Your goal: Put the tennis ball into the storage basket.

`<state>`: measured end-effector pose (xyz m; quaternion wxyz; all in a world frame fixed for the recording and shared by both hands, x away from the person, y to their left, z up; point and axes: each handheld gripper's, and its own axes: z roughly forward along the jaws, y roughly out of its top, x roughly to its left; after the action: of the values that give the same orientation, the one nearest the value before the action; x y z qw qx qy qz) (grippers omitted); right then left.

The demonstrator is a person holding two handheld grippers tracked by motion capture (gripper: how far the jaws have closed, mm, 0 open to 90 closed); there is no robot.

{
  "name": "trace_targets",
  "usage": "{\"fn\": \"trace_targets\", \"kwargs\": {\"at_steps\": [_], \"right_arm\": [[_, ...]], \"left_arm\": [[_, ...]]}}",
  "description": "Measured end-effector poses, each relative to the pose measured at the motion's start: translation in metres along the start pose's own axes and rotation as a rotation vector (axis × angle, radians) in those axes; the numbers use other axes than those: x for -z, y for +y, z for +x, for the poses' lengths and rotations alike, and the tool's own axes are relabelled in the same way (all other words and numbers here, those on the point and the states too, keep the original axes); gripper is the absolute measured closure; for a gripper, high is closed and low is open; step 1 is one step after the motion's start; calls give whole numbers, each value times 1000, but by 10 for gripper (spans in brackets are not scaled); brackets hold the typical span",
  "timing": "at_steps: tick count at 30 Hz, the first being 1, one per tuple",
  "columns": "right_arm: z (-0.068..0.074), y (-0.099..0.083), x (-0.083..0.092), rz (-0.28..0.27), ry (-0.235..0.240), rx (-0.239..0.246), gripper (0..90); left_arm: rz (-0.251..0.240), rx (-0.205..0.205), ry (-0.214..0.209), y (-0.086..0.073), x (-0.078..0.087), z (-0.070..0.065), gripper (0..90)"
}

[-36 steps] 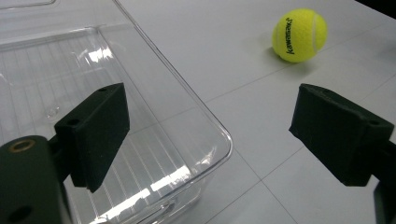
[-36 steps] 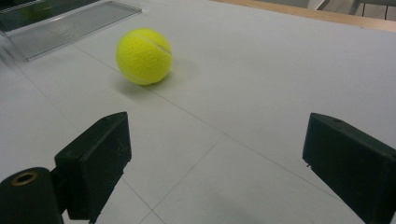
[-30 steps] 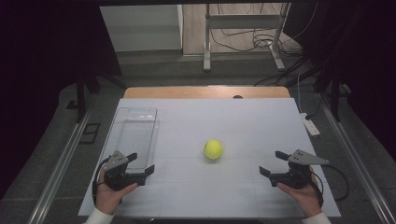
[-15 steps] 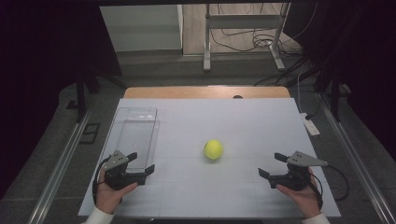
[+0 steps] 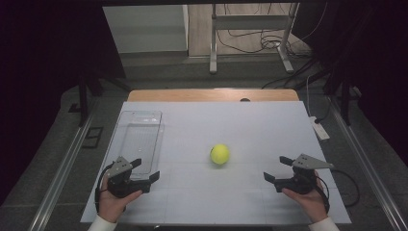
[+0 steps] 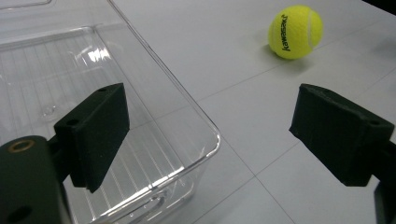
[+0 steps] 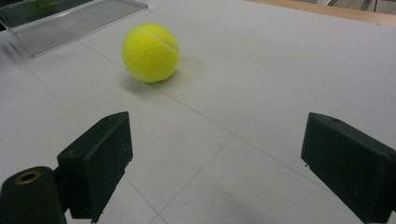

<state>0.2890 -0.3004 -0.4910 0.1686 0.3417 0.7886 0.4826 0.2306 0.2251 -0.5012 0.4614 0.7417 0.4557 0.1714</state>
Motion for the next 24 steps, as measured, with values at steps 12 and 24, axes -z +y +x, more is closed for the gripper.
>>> {"fn": "trace_targets", "kwargs": {"at_steps": [12, 24], "right_arm": [[0, -1, -1, 8, -4, 0, 93], [0, -2, 2, 3, -18, -3, 97]], "left_arm": [[8, -6, -15, 6, -3, -4, 127], [24, -7, -30, 18, -7, -7, 125]]}}
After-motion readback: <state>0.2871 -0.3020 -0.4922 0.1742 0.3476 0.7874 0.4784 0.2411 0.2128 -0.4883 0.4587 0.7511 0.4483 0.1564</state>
